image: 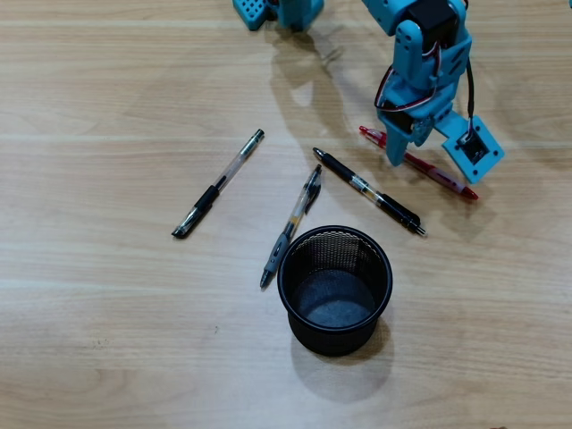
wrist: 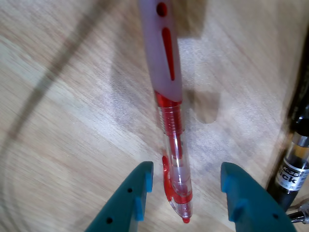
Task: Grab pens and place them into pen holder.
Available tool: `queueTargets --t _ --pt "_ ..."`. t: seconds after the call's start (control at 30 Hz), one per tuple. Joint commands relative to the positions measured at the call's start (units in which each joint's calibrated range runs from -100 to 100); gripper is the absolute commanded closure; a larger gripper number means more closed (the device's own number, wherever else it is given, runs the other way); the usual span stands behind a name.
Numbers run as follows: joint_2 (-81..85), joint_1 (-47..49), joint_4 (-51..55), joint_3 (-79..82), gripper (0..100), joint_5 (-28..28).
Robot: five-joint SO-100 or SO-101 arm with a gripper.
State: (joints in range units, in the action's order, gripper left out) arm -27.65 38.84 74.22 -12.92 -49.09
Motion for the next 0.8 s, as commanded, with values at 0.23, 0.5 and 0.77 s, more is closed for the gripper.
queueTargets --t 0.23,0.5,0.77 --pt "-3.97 1.61 -0.74 -2.81 84 -0.21" --pt "-5.32 1.25 -0.74 -2.72 85 -0.21" --pt "-5.4 0.88 -0.74 -2.27 98 -0.21"
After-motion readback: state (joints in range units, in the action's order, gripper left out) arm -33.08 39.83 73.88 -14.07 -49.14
